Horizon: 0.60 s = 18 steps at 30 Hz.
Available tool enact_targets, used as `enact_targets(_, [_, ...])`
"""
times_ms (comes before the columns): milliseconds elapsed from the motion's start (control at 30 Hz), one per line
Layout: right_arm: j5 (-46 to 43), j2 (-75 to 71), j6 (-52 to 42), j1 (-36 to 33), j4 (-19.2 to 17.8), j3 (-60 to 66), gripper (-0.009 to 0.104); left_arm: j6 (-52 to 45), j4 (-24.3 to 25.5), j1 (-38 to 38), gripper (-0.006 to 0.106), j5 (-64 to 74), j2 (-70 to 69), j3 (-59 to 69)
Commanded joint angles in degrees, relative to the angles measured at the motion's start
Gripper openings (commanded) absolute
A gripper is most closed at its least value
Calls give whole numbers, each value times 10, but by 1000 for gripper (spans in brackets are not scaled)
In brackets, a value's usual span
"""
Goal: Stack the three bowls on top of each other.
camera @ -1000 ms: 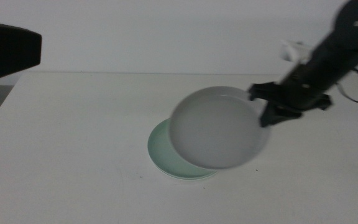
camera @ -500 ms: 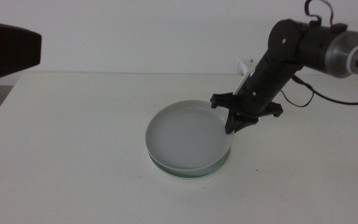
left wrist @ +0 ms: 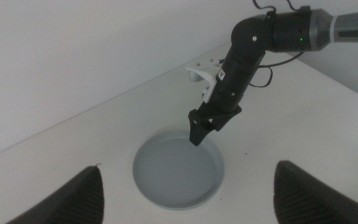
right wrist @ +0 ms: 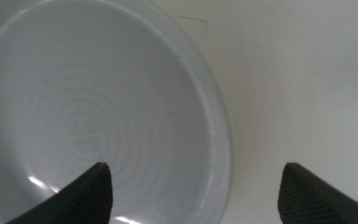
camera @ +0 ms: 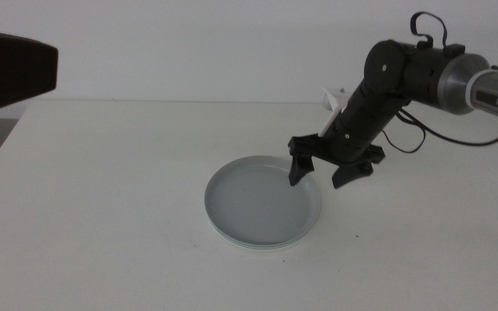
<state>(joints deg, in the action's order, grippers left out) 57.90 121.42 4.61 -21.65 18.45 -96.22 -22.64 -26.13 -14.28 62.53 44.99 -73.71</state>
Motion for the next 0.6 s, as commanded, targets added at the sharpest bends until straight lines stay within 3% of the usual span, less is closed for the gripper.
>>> enact_targets(0, [11,-19,-38,0,12,-17,92,1,1,1,94,-6,-3,-3])
enact_targets(233, [34,-174,-75,39,1,-33,92,1,2,1,94,-7,-3,-3])
enact_targets(433, [34,-358,-68,65,-80,4,92,1,2,1,94,-7,-3,-3])
enact_targets(567, [-47,-498,-46,63,-104,129,92,1,2,1,94,-7,-3,-3])
